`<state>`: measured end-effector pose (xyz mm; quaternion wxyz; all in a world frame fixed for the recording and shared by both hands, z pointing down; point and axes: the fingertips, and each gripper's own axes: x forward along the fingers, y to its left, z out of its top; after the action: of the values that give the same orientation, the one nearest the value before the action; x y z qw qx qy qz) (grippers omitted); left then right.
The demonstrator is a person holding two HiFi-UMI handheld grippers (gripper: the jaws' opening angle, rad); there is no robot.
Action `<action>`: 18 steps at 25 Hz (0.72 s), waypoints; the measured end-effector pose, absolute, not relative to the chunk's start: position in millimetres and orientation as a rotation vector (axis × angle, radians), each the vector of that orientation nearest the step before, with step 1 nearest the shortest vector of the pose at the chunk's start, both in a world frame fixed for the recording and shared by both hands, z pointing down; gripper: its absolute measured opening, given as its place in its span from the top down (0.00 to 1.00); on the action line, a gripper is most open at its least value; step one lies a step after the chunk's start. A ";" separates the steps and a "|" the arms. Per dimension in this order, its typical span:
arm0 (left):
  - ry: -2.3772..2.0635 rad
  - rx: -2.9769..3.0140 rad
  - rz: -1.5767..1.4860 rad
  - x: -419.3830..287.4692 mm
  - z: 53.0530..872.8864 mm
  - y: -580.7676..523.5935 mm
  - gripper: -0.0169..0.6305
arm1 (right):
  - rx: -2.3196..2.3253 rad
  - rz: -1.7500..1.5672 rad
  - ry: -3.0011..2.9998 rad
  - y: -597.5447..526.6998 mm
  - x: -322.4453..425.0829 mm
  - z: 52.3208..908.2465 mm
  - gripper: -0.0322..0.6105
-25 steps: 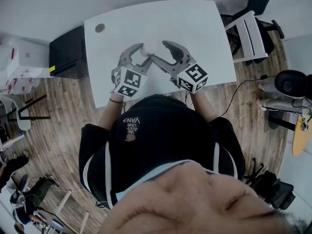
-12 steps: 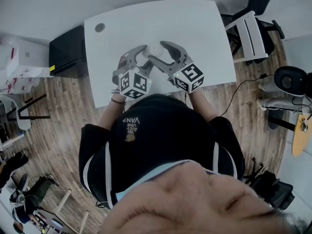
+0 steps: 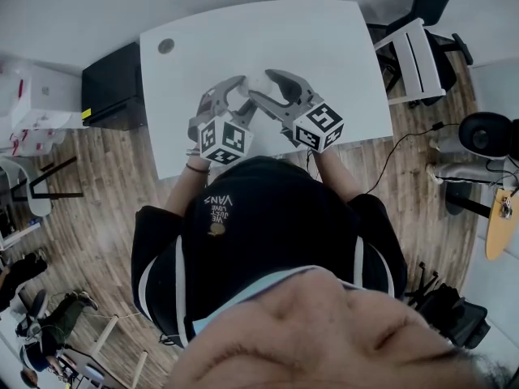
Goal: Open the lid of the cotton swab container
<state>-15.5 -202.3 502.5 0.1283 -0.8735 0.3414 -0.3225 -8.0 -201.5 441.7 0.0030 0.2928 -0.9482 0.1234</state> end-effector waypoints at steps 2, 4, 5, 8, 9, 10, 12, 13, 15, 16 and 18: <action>0.996 -2.547 -0.930 -16.1 501.7 -202.3 0.60 | 0.913 0.430 -2.995 -201.9 -7.6 439.5 0.53; 0.997 -2.553 -0.922 -15.8 501.1 -202.3 0.60 | 0.912 0.440 -3.000 -202.5 -6.9 438.6 0.53; 0.999 -2.558 -0.916 -15.4 500.8 -202.3 0.60 | 0.912 0.442 -3.002 -202.6 -6.5 438.3 0.53; 1.003 -2.577 -0.893 -15.0 499.5 -201.9 0.60 | 0.911 0.476 -3.022 -203.2 -5.4 436.2 0.53; 1.003 -2.580 -0.886 -14.6 498.8 -201.9 0.60 | 0.912 0.486 -3.028 -203.5 -4.7 435.3 0.53; 1.002 -2.583 -0.879 -13.8 498.1 -201.9 0.60 | 0.919 0.492 -3.034 -204.1 -3.5 434.4 0.53; 1.005 -2.592 -0.870 -13.0 497.3 -202.6 0.60 | 0.954 0.484 -3.041 -206.1 0.3 432.4 0.53; 1.009 -2.596 -0.868 -13.5 497.1 -203.3 0.60 | 0.978 0.477 -3.043 -207.5 2.6 431.0 0.53; 1.021 -2.600 -0.869 -15.8 497.2 -205.0 0.60 | 1.018 0.470 -3.047 -210.2 7.7 427.6 0.53; 1.027 -2.601 -0.870 -17.0 497.4 -205.9 0.60 | 1.037 0.468 -3.049 -211.6 10.5 425.7 0.53; 1.035 -2.603 -0.873 -18.9 498.3 -207.1 0.60 | 1.071 0.458 -3.050 -214.2 16.3 421.9 0.53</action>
<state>-18.9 -207.1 498.3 0.1034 -0.8824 0.3509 -0.2959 16.3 -214.2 421.9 -0.0617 0.3275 -0.9324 0.1400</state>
